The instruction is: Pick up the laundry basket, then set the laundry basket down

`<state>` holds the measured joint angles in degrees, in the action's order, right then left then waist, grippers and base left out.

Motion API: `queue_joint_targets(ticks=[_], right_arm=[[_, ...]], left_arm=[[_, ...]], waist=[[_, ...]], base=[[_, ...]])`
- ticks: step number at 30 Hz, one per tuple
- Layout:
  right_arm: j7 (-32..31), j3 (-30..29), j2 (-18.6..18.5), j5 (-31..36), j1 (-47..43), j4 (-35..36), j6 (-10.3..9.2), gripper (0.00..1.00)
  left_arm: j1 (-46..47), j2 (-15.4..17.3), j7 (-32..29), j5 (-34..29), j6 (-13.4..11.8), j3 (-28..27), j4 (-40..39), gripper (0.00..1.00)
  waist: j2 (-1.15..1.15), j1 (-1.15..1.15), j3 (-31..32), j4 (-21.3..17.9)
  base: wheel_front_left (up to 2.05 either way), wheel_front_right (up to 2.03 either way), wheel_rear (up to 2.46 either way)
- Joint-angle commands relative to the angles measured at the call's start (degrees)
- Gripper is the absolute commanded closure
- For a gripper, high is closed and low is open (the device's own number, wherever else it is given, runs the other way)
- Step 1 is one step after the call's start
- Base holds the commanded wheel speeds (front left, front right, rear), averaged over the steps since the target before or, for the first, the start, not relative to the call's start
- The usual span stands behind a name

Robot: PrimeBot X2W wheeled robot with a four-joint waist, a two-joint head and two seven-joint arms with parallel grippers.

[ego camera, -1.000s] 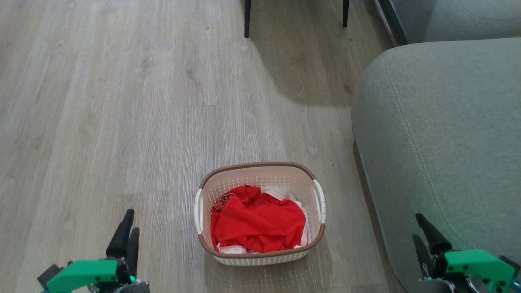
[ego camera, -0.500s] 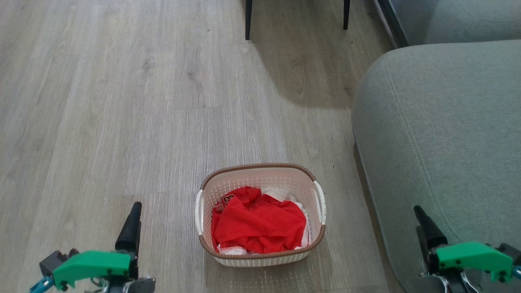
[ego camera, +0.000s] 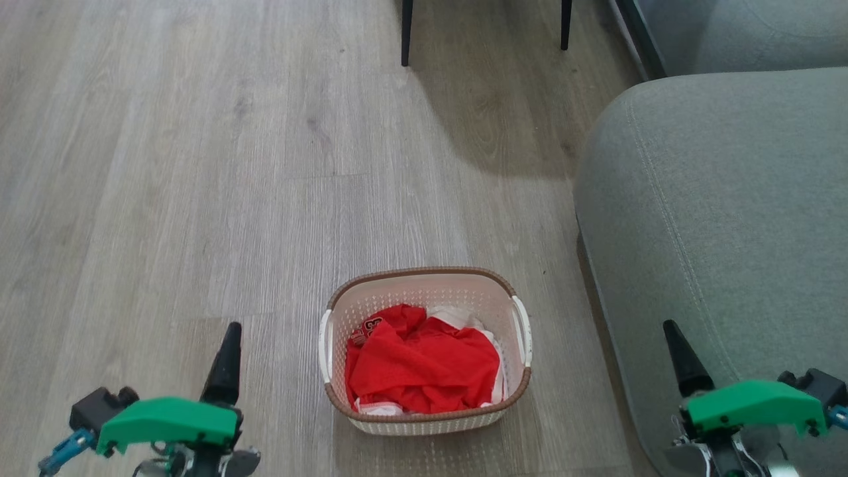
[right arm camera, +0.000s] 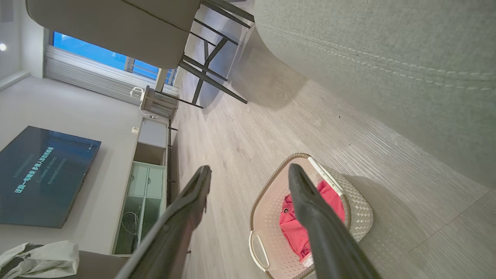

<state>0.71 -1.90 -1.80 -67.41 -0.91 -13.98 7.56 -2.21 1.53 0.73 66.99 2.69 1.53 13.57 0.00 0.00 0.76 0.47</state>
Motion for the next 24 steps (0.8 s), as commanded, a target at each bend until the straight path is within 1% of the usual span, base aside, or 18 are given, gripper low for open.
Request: queue_joint_targets(ticks=[1, 14, 24], right_arm=[[0.87, 0.67, -0.47, 1.46, 2.15, 2.34, -0.03, 0.0], [3.05, 2.73, -0.57, 11.69, 1.67, 3.65, -0.04, 0.0], [4.73, 4.52, -0.64, 19.08, 0.89, 4.12, -0.04, 0.0]], left_arm=[[3.19, 0.68, 0.67, -1.61, -0.3, -0.16, -2.63, 0.0], [2.47, 0.82, 2.88, -15.7, -1.82, 1.28, -4.32, 0.0], [0.96, 1.24, 4.58, -24.43, -3.06, 2.73, -5.11, 0.0]], waist=[[0.0, 0.0, 0.01, 0.02], [0.0, 0.0, 0.4, 0.24], [0.0, 0.0, 1.0, 0.29]], base=[[0.0, 0.0, 0.0], [0.0, 0.0, 0.0], [0.0, 0.0, 0.0]])
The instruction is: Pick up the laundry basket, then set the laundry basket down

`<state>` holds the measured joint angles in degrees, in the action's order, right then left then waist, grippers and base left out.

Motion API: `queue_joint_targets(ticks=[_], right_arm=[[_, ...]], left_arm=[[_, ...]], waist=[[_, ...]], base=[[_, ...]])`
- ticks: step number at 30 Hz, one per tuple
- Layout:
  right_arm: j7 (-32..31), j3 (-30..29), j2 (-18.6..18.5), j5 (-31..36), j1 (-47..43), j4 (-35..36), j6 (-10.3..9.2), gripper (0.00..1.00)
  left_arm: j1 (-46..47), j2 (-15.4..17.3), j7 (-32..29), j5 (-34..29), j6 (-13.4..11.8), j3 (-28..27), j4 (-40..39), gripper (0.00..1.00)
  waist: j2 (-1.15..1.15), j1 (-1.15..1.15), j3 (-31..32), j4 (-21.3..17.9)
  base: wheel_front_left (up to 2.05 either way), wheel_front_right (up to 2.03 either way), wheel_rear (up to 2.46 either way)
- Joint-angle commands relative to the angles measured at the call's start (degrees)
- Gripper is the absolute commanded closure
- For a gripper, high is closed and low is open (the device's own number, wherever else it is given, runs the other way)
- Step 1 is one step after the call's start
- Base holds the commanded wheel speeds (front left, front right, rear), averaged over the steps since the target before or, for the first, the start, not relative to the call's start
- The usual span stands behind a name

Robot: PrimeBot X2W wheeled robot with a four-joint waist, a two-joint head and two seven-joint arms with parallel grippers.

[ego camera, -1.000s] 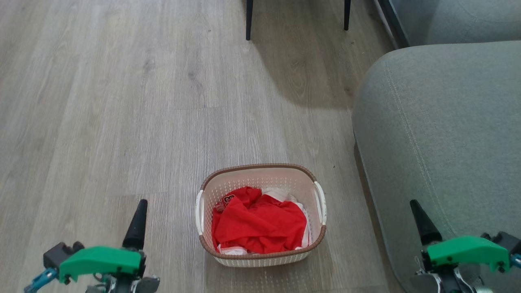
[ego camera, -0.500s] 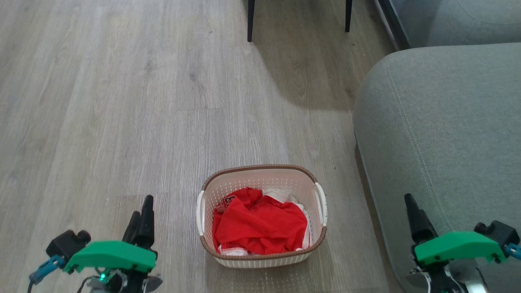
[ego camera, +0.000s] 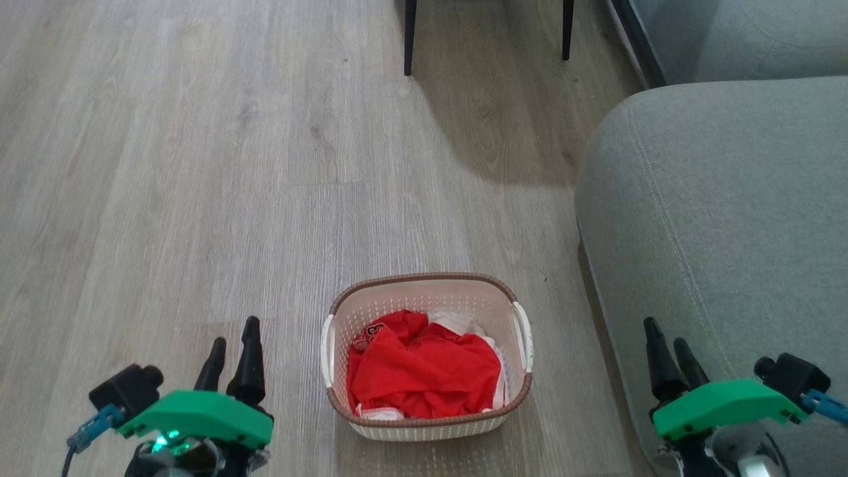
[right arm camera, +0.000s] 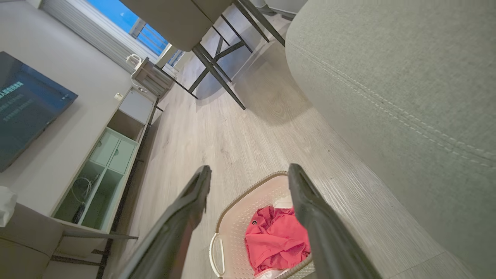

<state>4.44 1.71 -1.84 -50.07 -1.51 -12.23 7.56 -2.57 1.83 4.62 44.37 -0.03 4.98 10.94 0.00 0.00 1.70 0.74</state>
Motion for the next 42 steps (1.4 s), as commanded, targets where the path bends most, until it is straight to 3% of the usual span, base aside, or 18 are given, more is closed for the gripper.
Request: queue_joint_targets(ticks=[1, 42], right_arm=[[1.16, 1.08, -0.61, 2.48, 1.42, 2.45, -0.04, 0.0], [7.88, 6.18, -0.91, 29.24, -0.07, 5.17, -0.07, 0.0]], left_arm=[[1.17, 1.07, 0.86, -2.68, -0.51, -0.59, -2.52, 0.0], [-2.29, 2.94, 7.67, -31.12, -6.04, 3.69, -5.05, 0.0]], waist=[[0.0, 0.0, 0.1, 0.04], [0.0, 0.0, 0.72, 0.26]], base=[[0.0, 0.0, 0.0], [0.0, 0.0, 0.0]])
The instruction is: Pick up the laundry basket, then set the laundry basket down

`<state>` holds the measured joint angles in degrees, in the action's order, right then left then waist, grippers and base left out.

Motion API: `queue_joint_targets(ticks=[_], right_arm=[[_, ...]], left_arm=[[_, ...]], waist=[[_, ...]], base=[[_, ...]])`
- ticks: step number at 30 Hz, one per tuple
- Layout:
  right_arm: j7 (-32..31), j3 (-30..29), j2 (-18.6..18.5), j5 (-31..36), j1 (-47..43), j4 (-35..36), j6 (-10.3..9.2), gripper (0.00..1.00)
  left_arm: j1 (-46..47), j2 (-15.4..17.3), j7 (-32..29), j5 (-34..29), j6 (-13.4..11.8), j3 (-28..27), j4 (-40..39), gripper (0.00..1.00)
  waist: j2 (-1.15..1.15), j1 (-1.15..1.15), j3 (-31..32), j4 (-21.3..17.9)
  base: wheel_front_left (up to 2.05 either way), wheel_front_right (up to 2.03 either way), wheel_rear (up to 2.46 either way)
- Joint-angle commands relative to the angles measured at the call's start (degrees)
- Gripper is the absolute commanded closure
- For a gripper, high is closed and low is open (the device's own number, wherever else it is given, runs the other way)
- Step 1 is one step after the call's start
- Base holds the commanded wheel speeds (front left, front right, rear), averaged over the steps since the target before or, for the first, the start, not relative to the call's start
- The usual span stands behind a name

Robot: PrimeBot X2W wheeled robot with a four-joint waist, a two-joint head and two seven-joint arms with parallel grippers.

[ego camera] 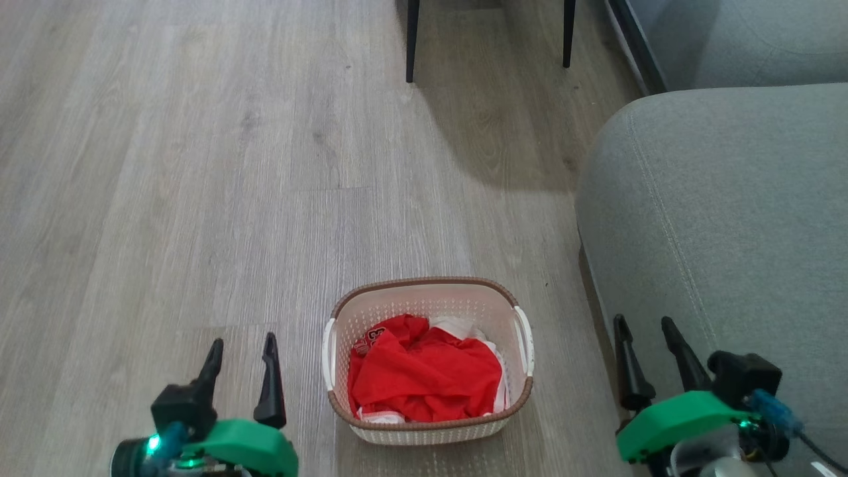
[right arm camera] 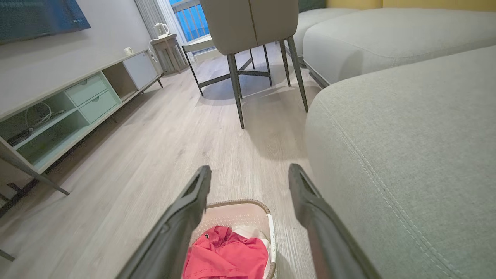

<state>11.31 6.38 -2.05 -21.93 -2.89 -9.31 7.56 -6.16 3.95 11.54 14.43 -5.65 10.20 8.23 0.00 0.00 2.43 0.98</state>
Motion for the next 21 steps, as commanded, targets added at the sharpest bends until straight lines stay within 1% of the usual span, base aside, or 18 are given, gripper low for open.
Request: queue_joint_targets(ticks=[1, 13, 15, 21], right_arm=[[1.18, 1.64, -0.71, 1.75, 1.27, 2.3, -0.07, 0.0], [3.19, 3.24, -0.81, 9.49, 1.06, 2.86, -0.07, 0.0], [3.69, 3.61, -0.83, 11.41, 0.99, 3.02, -0.08, 0.0], [3.69, 3.5, -0.83, 11.36, 1.06, 2.88, -0.08, 0.0]], left_arm=[[1.26, 0.82, 0.92, -1.84, -0.49, -1.49, -2.38, 0.0], [0.52, 0.43, 2.96, -9.23, -1.16, -1.35, -2.19, 0.0], [0.33, 0.32, 3.46, -11.25, -1.27, -1.29, -2.29, 0.0], [0.37, 0.1, 3.46, -11.26, -0.94, -1.69, -2.05, 0.0]], waist=[[0.0, 0.0, 0.0, 0.02], [0.0, 0.0, 0.11, 0.07], [0.0, 0.0, 0.08, 0.05], [0.0, 0.0, -0.06, -0.01]], base=[[0.0, 0.0, 0.0], [0.0, 0.0, 0.0], [0.0, 0.0, 0.0], [0.0, 0.0, 0.0]])
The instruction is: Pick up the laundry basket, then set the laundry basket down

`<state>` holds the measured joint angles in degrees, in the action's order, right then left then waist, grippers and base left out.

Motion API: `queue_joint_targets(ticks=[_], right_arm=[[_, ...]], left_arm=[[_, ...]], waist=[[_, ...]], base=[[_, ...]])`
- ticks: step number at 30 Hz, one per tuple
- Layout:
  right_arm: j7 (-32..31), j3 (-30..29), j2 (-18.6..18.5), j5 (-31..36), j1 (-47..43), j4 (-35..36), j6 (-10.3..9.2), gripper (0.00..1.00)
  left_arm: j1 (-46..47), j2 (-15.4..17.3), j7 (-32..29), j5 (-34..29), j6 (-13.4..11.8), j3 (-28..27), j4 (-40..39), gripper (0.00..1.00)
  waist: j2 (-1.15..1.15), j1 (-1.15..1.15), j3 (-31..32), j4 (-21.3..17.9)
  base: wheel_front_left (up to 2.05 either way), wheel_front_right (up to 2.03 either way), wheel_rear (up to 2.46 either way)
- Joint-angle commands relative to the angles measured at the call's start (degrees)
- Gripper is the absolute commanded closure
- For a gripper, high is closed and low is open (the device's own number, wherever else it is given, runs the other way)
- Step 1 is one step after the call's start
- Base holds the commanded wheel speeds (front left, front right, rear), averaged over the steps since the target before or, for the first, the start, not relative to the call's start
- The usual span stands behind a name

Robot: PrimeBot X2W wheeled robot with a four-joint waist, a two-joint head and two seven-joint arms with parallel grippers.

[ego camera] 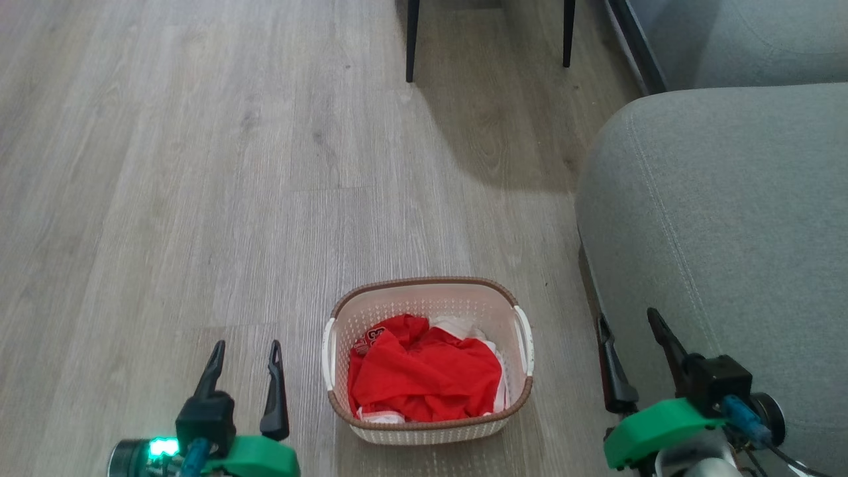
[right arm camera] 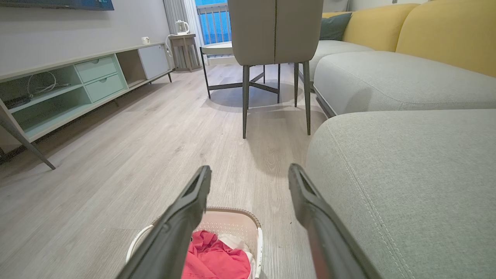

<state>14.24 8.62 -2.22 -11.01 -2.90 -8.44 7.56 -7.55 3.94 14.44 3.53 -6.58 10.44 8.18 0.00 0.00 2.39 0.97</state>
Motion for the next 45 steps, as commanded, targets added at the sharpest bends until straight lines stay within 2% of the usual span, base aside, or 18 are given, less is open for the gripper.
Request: queue_joint_targets(ticks=[1, 28, 35, 45], right_arm=[[0.75, 1.24, -0.65, 0.42, 1.08, 1.98, -0.08, 0.0], [0.75, 0.27, -0.65, 0.62, 2.33, 1.4, -0.08, 0.0], [0.75, -0.19, -0.65, 1.27, 5.81, 0.65, -0.08, 0.0], [0.76, -0.9, -0.65, 2.68, 14.59, -1.48, -0.08, 0.0]], left_arm=[[1.77, 0.08, 0.56, -0.39, 0.05, -2.0, -1.96, 0.0], [3.53, -0.7, 0.56, -1.06, 0.81, -1.66, -1.58, 0.0], [6.99, -0.86, 0.56, -0.45, 1.03, -1.46, -0.23, 0.0], [14.43, -1.0, 0.56, 0.27, 0.81, -1.05, 1.72, 0.0]], waist=[[0.0, 0.0, -0.04, -0.02], [0.0, 0.0, -3.11, 0.55], [0.0, 0.0, -7.86, 0.78], [0.0, 0.0, -18.33, 0.79]], base=[[0.0, 0.0, 0.0], [0.0, 0.0, 0.0], [0.0, 0.0, 0.0], [0.0, 0.0, 0.0]])
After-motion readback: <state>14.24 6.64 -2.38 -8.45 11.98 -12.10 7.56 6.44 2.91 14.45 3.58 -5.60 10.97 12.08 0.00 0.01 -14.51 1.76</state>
